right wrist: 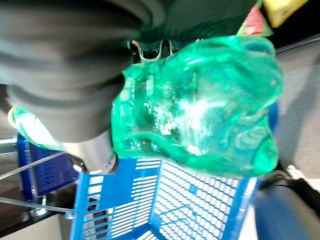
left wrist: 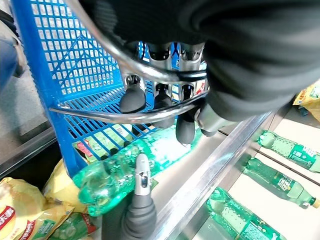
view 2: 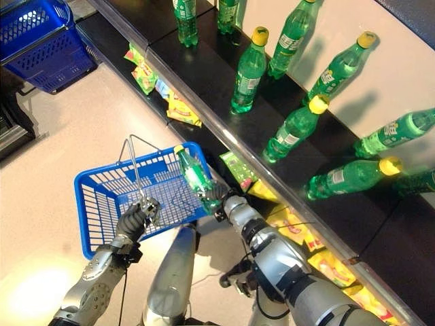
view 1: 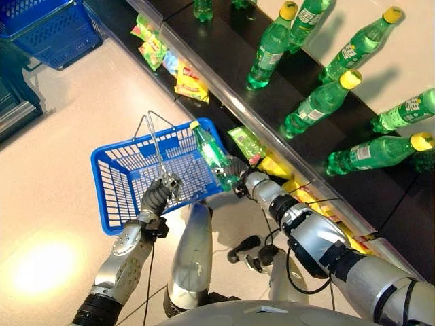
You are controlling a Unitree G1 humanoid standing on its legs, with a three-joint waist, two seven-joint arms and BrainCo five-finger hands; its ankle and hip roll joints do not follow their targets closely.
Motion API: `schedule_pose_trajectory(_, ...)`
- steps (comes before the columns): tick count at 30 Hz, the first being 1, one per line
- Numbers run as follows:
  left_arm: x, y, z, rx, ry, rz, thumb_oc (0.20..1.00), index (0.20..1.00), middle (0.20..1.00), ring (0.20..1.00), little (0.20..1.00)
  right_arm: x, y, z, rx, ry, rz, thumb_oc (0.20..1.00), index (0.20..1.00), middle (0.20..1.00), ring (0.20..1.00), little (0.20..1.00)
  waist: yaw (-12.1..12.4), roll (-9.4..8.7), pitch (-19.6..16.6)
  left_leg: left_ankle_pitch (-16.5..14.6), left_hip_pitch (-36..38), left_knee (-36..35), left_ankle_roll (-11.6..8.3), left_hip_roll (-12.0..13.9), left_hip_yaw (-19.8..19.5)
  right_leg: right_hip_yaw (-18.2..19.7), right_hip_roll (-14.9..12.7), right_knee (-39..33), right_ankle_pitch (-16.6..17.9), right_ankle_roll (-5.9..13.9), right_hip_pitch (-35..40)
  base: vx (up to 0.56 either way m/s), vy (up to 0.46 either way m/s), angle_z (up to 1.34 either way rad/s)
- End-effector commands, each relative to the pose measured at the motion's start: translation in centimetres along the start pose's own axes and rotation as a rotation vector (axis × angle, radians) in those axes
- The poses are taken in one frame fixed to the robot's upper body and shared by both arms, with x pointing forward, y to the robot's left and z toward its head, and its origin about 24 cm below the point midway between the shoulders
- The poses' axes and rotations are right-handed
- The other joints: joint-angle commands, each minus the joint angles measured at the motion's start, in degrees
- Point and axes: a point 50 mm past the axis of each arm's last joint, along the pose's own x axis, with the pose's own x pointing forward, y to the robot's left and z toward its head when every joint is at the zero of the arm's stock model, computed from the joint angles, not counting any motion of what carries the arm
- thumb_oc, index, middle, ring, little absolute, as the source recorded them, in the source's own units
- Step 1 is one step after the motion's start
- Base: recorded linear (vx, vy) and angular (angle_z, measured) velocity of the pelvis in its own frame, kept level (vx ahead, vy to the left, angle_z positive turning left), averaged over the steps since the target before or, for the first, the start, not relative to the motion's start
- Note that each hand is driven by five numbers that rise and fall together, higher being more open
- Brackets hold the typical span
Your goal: Pick up the snacks into the basket
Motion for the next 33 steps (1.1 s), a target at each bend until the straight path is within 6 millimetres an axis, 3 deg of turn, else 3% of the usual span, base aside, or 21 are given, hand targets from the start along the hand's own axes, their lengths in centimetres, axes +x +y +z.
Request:
schedule_pose_trajectory(1, -0.3, -4.0, 5.1, -0.019, -0.295, -0.184, 0.2, 0.2, 0.2, 0.2, 0.2, -0.1, 2.3, 5.8, 0.07, -0.272, 0.063, 0.2, 0.2, 0.2, 0.2, 0.2, -0.8, 1.48, -3.5, 0.1, -2.8, 1.2, 4.7, -0.4, 4.3, 2.6, 0.9, -2.8, 10.1, 5.63, -4.4, 0.0, 0.0, 0.0)
schedule_pose_trajectory(8, -0.4, -4.2, 5.4, -0.028, -0.31, -0.189, 0.2, 0.2, 0.2, 0.2, 0.2, -0.1, 2.0, 8.5, -0.053, -0.343, 0.049, 0.2, 0.2, 0.2, 0.2, 0.2, -1.0, 1.33, -3.3, 0.2, -3.1, 1.3, 4.62, -0.3, 4.2, 2.2, 1.0, -2.7, 9.8, 5.39, -4.5, 0.0, -0.001, 0.01)
schedule_pose_trajectory(11, -0.4, -4.5, 5.7, -0.04, -0.327, -0.208, 0.2, 0.2, 0.2, 0.2, 0.2, -0.4, 1.8, 10.0, -0.011, -0.402, 0.048, 0.2, 0.2, 0.2, 0.2, 0.2, -0.7, 1.65, -3.0, 0.3, -3.2, 1.2, 4.58, -0.4, 4.0, 2.0, 0.9, -2.6, 9.7, 5.42, -4.5, 0.0, -0.005, 0.05)
schedule_pose_trajectory(16, -0.3, -5.0, 5.7, -0.056, -0.327, -0.235, 0.2, 0.2, 0.2, 0.2, 0.2, -0.5, 1.4, 10.9, 0.096, -0.435, 0.033, 0.2, 0.2, 0.2, 0.2, 0.2, -0.1, 2.37, -2.5, 0.6, -3.3, 1.2, 4.6, -0.7, 3.8, 1.6, 0.7, -2.3, 9.7, 5.6, -4.6, 0.0, -0.005, 0.03)
schedule_pose_trajectory(24, -0.2, -7.0, 7.1, -0.11, -0.384, -0.331, 0.2, 0.2, 0.2, 0.2, 0.2, 0.2, 0.4, 8.9, 0.12, -0.342, -0.039, 0.2, 0.2, 0.2, 0.2, 0.2, 1.1, 4.1, -1.8, 0.8, -4.6, 1.5, 4.68, -1.4, 2.8, 0.7, 0.3, -2.0, 9.5, 5.77, -5.0, -0.01, -0.013, 0.07)
schedule_pose_trajectory(33, -0.7, -10.6, 9.7, -0.224, -0.474, -0.52, 0.2, 0.2, 0.2, 0.2, 0.2, 0.4, -2.7, 7.0, 0.084, -0.251, -0.155, 0.2, 0.2, 0.2, 0.2, 0.2, 3.3, 6.62, -0.5, 1.7, -6.8, 1.3, 4.78, -2.7, 0.9, -1.4, -0.6, -1.5, 9.3, 6.29, -6.1, -0.01, -0.026, 0.2)
